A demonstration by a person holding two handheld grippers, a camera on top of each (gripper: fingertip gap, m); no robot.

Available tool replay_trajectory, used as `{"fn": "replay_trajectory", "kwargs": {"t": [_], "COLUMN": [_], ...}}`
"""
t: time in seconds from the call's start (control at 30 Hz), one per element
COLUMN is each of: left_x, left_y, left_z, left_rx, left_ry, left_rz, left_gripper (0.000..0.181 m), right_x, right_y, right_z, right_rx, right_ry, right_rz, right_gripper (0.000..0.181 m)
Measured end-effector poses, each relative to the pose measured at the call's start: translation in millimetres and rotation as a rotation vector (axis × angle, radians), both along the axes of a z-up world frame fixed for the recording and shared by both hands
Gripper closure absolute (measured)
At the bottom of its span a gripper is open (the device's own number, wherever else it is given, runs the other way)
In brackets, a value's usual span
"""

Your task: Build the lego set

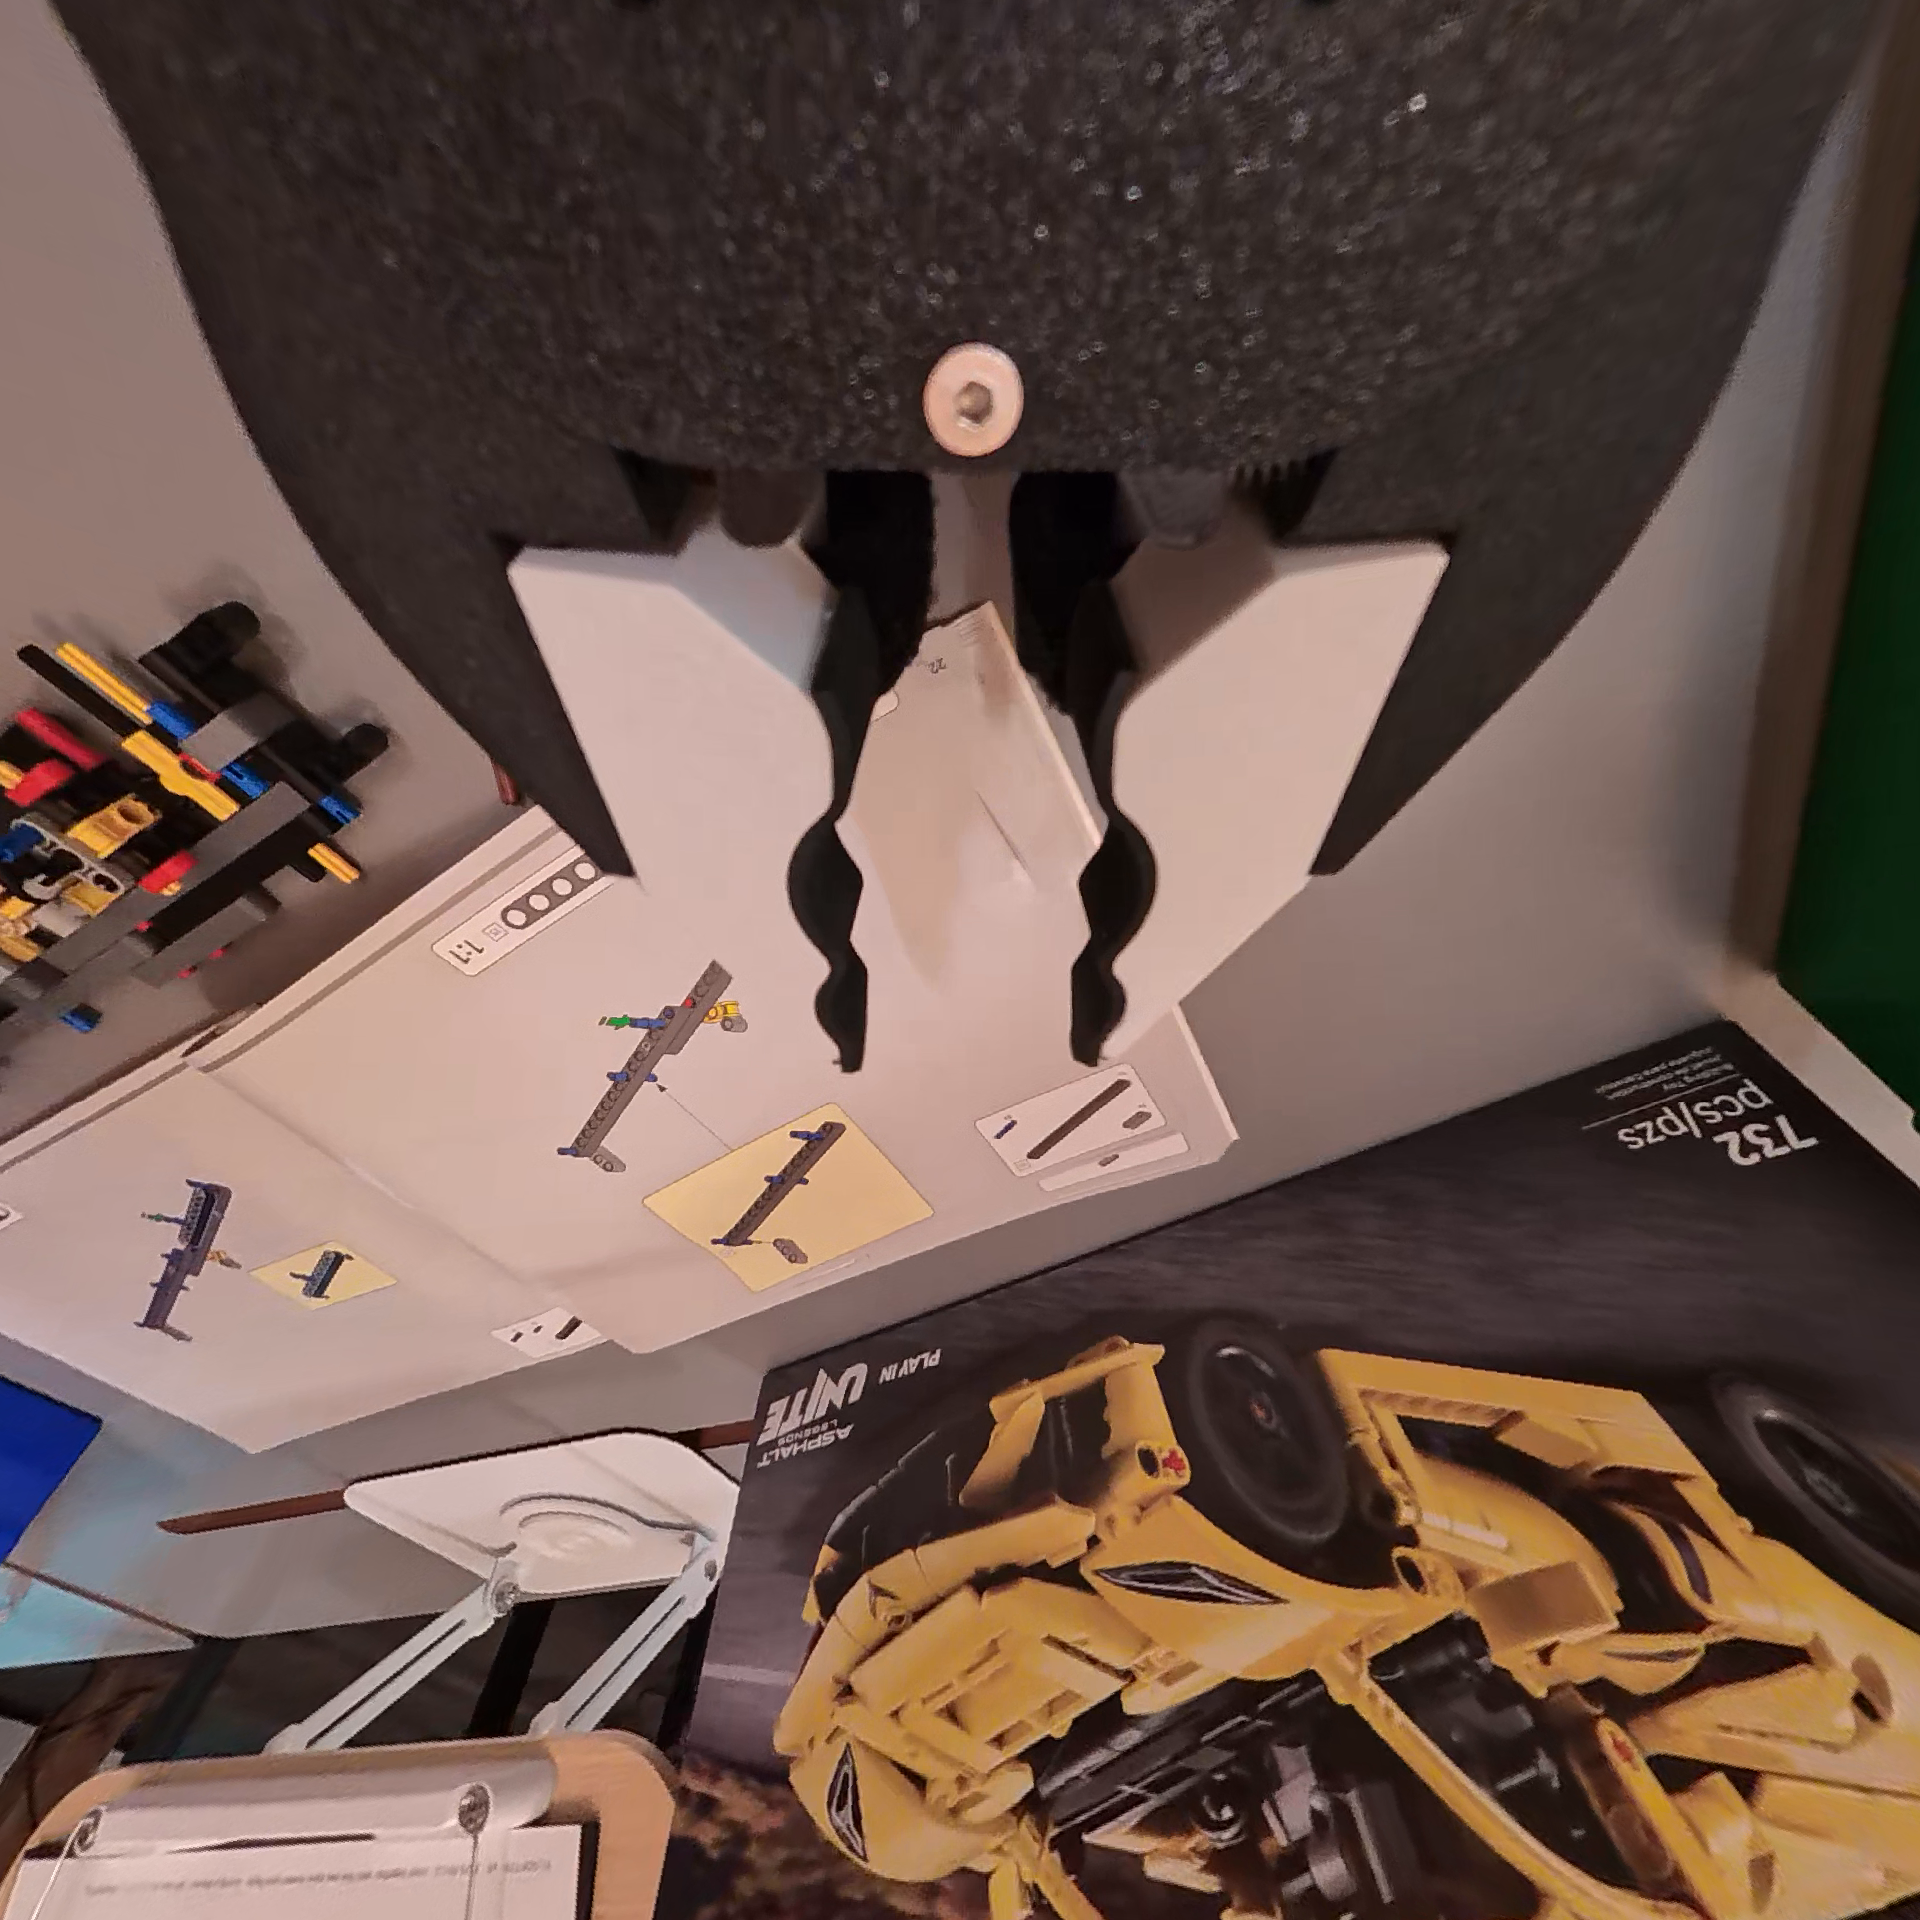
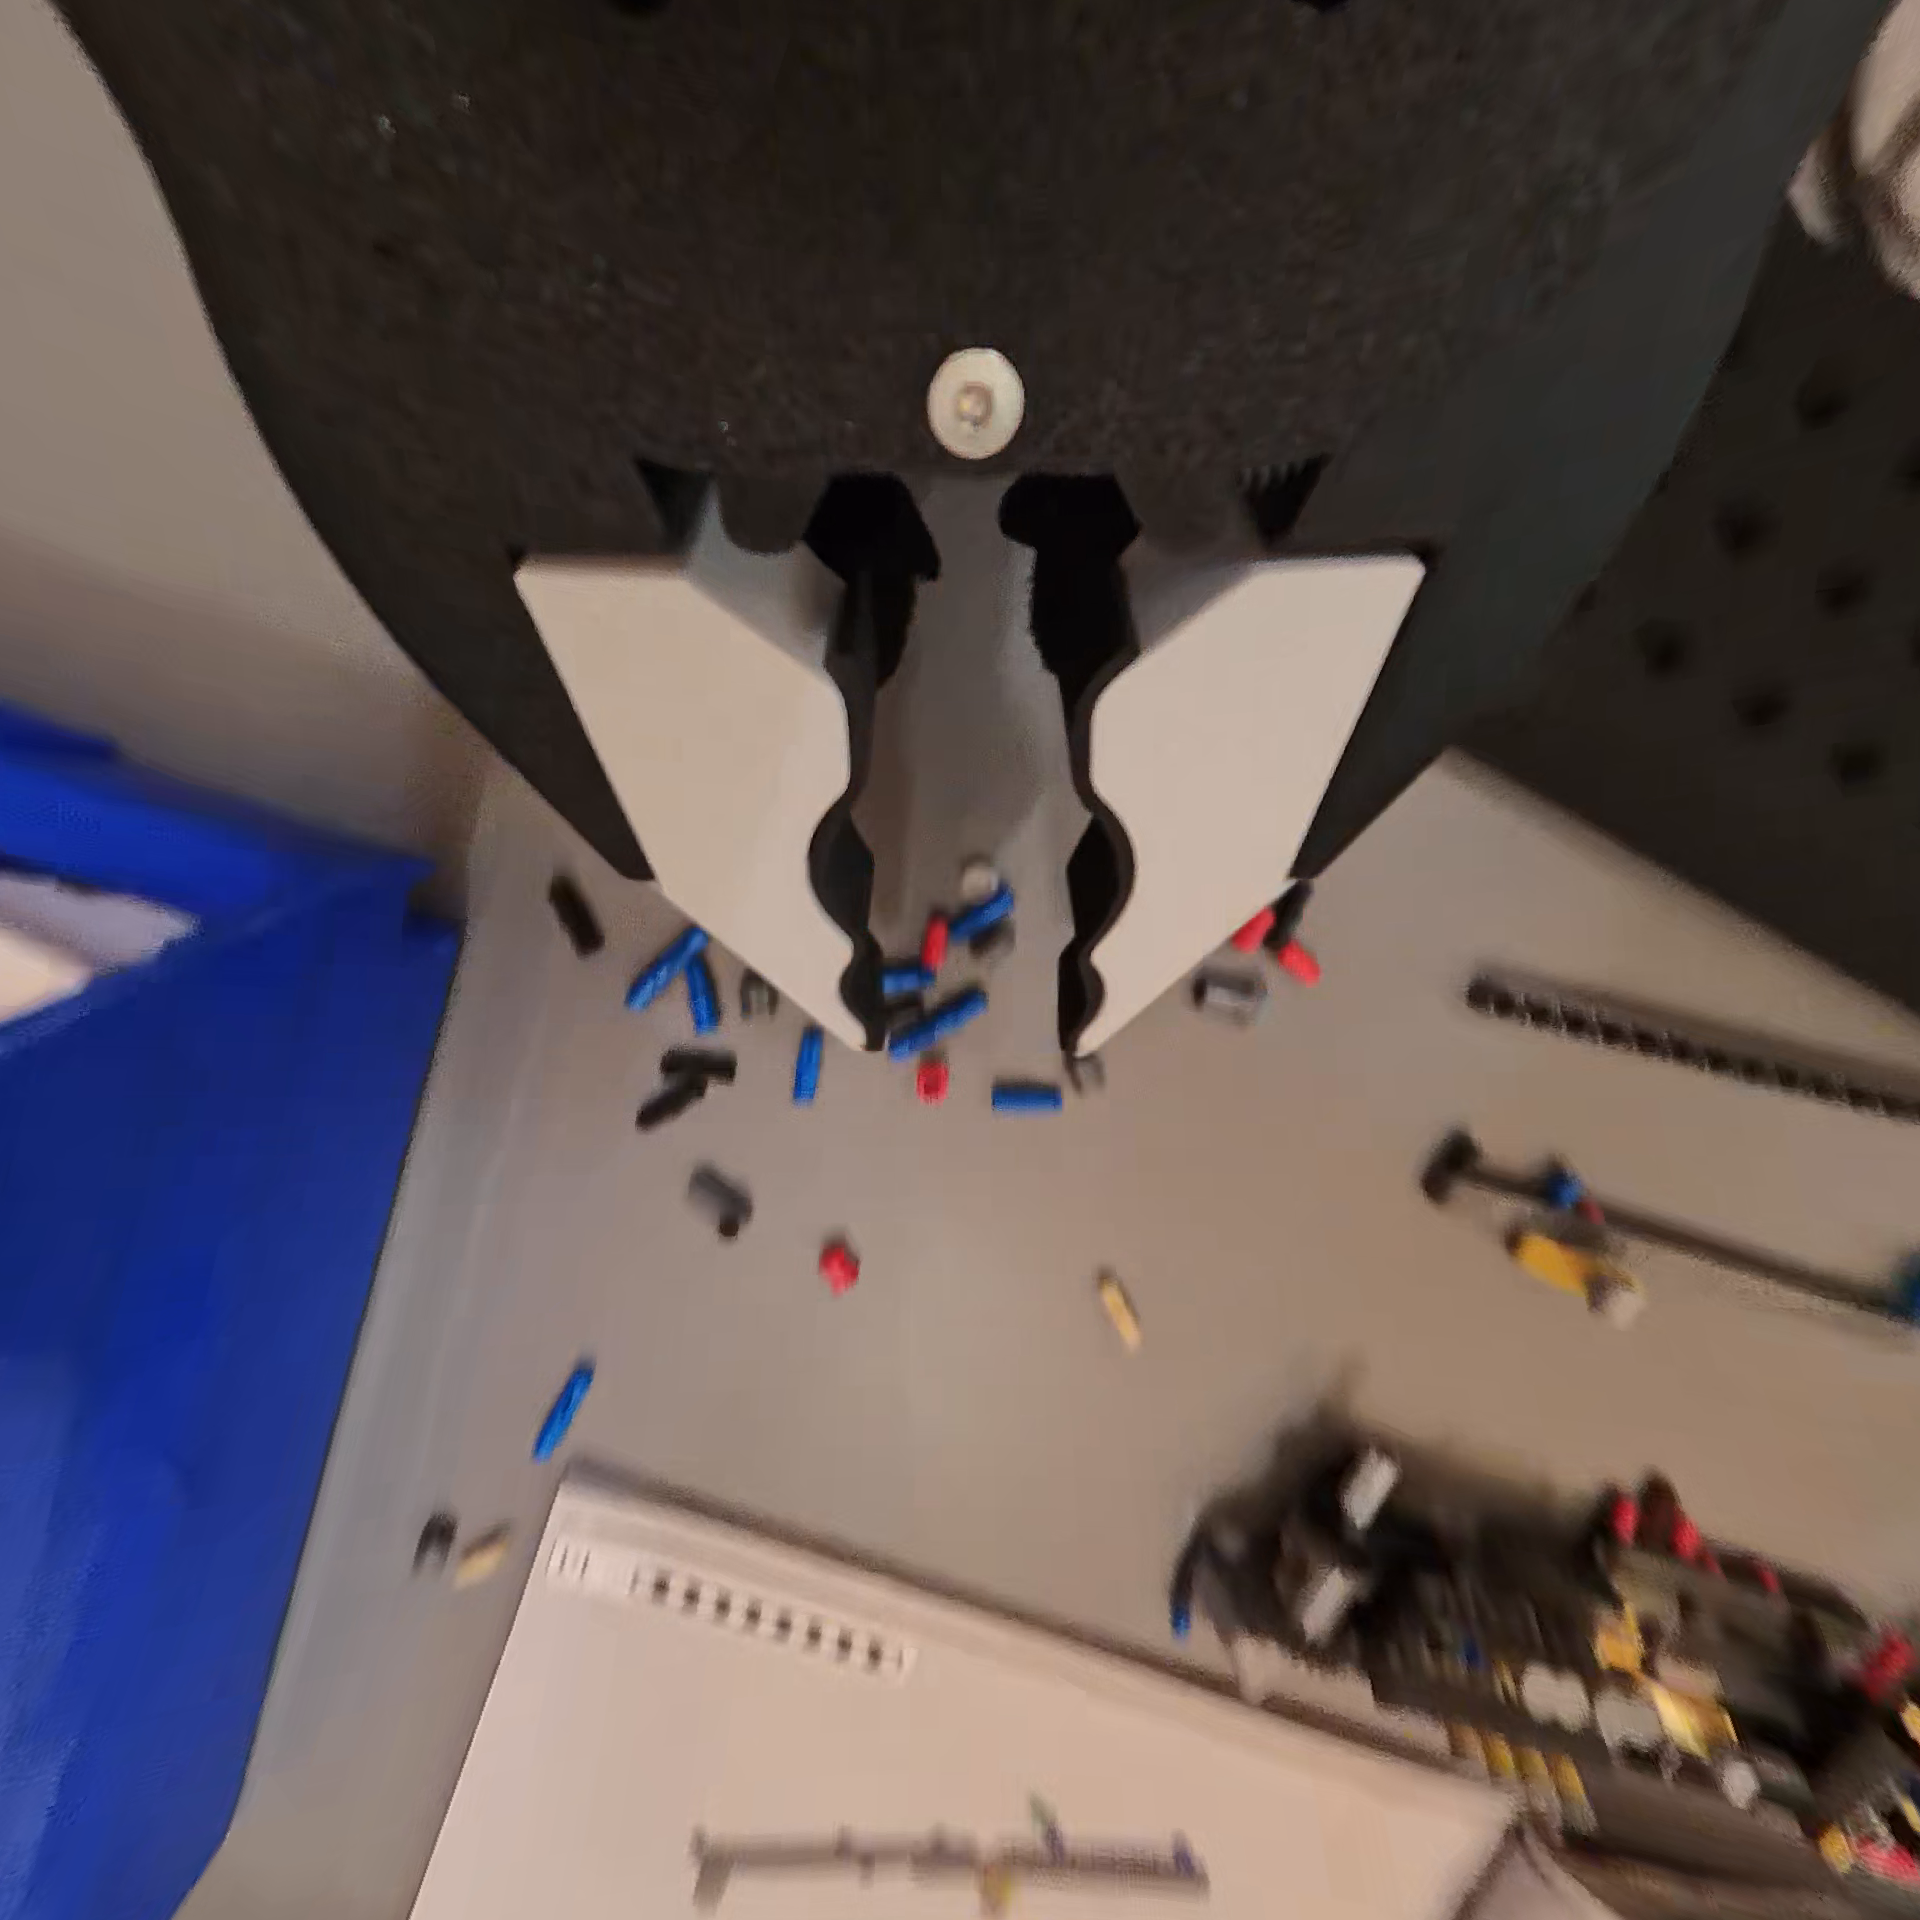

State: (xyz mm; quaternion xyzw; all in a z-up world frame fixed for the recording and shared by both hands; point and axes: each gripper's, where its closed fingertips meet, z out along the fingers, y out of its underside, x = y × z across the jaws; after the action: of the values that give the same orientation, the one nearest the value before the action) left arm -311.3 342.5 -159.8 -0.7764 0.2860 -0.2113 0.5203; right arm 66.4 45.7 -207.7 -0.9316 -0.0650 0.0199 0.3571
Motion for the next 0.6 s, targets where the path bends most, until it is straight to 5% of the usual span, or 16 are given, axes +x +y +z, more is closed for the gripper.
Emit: {"fn": "replay_trajectory", "kwargs": {"t": [0.2, 0.6], "left_x": [-0.6, -4.6], "left_y": [-0.5, 8.4], "left_z": [-9.3, -10.1], "left_rx": [0.017, -0.021], "left_ry": [0.062, -0.006], "left_rz": [0.001, 0.029], "left_gripper": [0.143, 0.143], "right_x": [12.4, -2.7], "right_y": [-28.5, -1.6], "right_z": [-6.2, -16.9], "right_rx": [0.031, -0.016], "right_ry": [0.066, 0.053], "right_rz": [-0.051, 0.029], "right_gripper": [0.155, 0.167]}}
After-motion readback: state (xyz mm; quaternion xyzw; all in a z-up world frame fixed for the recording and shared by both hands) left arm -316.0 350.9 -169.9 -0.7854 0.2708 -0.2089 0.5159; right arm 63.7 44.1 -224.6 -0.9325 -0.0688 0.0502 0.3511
